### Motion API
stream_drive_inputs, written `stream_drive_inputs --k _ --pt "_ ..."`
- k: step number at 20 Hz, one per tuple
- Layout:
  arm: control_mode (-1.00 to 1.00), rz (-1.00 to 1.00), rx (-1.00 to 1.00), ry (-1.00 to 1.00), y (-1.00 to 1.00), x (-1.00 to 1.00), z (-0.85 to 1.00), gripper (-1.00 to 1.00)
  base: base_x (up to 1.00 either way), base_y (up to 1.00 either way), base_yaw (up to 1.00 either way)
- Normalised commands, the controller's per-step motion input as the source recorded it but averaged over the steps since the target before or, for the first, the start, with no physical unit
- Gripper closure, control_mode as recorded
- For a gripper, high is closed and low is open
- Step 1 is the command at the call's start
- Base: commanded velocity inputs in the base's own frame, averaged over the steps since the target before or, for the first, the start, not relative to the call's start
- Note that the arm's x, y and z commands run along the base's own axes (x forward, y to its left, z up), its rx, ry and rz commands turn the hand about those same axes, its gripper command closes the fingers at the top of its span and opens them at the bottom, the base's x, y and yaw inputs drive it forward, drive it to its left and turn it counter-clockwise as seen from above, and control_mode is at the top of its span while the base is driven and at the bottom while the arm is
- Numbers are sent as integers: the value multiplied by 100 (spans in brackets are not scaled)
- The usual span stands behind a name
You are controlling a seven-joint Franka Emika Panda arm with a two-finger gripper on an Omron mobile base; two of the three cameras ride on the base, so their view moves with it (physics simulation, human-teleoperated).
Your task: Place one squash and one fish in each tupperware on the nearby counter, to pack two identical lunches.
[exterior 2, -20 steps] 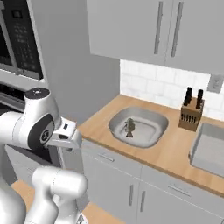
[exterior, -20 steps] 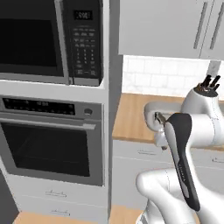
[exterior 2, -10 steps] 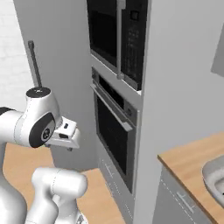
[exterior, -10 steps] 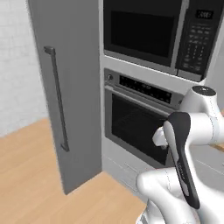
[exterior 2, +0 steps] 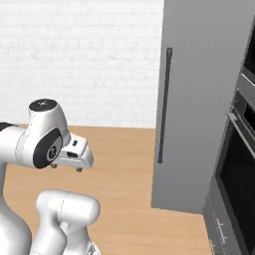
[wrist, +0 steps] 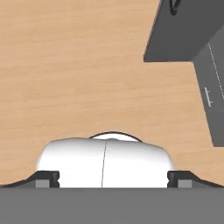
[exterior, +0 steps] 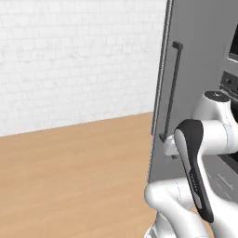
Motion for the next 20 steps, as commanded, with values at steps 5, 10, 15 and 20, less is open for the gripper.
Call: stream_drive_inputs --k 5,10,15,20 --pt "100 0 0 0 0 0 0 -100 72 45 64" --pt "100 0 0 0 0 0 0 -100 100 40 24" --pt "100 0 0 0 0 0 0 -100 100 72 -7" --pt "100 0 0 0 0 0 0 -100 100 68 -33"
